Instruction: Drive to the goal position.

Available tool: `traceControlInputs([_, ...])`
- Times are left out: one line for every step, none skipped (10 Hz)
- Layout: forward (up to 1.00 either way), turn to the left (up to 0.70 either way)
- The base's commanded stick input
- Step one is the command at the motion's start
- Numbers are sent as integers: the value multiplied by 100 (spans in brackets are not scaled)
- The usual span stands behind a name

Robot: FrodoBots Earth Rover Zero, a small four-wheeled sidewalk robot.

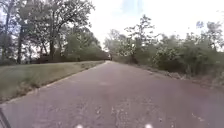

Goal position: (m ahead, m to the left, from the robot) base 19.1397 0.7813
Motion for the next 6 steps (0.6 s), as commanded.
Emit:
traceControlInputs([100,0])
traceControlInputs([100,0])
traceControlInputs([100,0])
traceControlInputs([100,0])
traceControlInputs([100,7])
traceControlInputs([100,27])
